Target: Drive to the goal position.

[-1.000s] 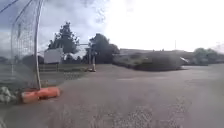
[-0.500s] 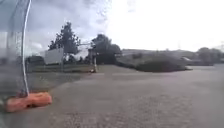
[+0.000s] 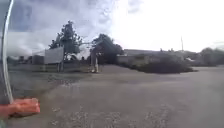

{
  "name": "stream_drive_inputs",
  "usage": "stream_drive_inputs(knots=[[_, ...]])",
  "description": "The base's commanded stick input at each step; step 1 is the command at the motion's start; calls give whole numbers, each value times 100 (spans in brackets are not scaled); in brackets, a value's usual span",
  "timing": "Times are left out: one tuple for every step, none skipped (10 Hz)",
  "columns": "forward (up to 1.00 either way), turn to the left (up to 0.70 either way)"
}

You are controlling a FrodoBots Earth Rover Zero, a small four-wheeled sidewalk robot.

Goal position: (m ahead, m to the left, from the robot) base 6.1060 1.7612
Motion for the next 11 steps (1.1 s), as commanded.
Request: stream_drive_inputs(knots=[[70, 0], [70, 0], [70, 0], [70, 0], [70, 0], [70, 0], [70, 0], [70, 0], [70, 0], [70, 0], [70, -2]])
